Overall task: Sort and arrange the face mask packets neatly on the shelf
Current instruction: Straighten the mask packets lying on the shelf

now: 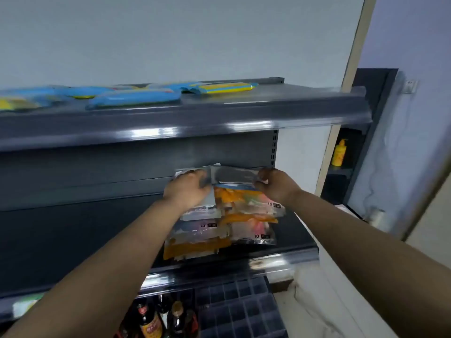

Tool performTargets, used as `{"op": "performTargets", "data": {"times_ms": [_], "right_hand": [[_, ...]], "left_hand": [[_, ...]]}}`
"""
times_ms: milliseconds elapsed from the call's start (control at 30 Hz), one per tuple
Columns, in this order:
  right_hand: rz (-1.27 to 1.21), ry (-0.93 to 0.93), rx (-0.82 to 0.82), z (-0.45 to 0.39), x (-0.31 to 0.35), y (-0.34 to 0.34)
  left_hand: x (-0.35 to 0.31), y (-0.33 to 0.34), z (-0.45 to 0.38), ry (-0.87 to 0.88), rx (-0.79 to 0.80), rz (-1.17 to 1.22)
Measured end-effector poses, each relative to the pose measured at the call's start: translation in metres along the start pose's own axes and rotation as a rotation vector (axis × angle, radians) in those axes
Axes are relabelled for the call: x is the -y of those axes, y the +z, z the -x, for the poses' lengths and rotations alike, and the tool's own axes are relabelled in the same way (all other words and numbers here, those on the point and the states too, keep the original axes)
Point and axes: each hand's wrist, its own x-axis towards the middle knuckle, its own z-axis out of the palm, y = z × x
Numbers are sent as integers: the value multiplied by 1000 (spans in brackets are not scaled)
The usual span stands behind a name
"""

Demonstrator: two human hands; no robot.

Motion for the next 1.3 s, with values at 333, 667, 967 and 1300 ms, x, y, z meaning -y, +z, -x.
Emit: {"op": "performTargets", "data": {"times_ms": [333,667,967,1300], "right_hand": [[-57,235,105,-52,-34,8],[-497,307,129,-58,-44,7],[-967,308,-28,-53,-55,-7],[-1405,489,-134,-54,-96,-22]], "left_hand": [[3,31,-37,-73,40,173],[-1,43,-39,-112,24,290],[-4,44,-37,-182,3,287],[-36,56,-44,-224,-21,152]]}}
